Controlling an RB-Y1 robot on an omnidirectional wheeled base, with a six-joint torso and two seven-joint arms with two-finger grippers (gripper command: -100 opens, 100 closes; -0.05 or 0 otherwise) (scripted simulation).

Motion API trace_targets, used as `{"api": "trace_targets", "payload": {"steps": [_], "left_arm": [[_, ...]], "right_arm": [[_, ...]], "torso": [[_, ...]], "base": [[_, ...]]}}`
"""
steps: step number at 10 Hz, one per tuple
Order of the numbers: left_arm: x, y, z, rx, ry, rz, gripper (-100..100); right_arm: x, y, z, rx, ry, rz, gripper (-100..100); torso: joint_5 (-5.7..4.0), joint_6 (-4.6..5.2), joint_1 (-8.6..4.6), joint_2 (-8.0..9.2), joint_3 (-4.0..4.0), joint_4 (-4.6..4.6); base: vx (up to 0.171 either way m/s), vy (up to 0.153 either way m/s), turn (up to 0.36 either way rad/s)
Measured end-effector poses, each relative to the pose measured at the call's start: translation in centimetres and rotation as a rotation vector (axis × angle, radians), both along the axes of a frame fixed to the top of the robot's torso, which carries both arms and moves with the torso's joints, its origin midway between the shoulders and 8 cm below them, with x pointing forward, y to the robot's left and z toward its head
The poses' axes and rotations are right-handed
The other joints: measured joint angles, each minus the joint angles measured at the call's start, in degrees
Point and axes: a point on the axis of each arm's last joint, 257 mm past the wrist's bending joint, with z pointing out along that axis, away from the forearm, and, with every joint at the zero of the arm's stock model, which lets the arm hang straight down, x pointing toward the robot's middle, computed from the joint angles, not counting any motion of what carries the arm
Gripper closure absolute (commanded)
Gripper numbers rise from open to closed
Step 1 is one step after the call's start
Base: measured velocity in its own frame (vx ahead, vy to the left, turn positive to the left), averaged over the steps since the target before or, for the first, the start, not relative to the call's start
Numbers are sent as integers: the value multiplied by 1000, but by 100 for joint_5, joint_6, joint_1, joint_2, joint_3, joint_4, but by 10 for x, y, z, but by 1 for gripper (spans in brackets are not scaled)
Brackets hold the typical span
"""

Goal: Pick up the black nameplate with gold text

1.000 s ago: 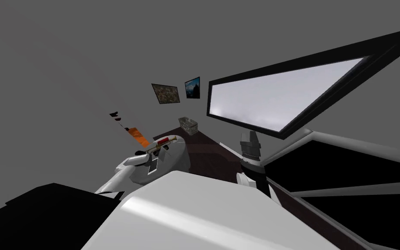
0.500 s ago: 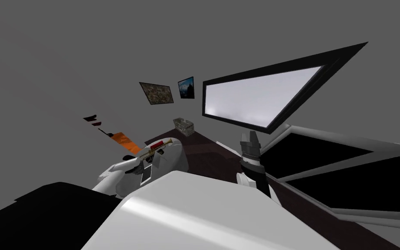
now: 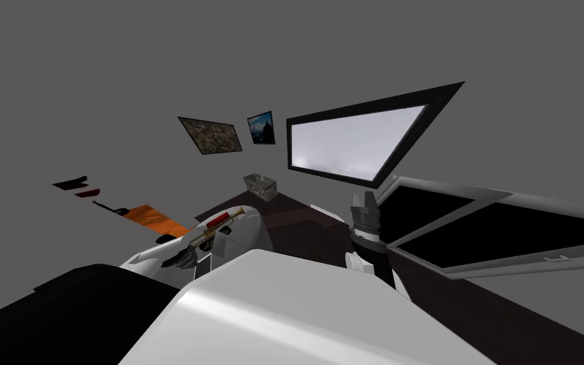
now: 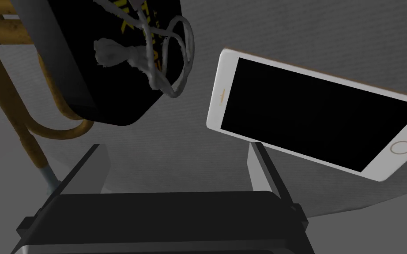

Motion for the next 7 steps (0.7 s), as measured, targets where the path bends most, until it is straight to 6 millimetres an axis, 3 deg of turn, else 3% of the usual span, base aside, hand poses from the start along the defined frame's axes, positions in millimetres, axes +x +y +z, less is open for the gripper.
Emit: {"api": "trace_targets", "payload": {"steps": [7], "left_arm": [[-60, -2, 7, -111, 40, 179, -100]], "right_arm": [[0, 0, 0, 0, 0, 0, 0]], "torso": [[-4, 2, -19, 0, 0, 0]], "base": [[4, 23, -165]]}}
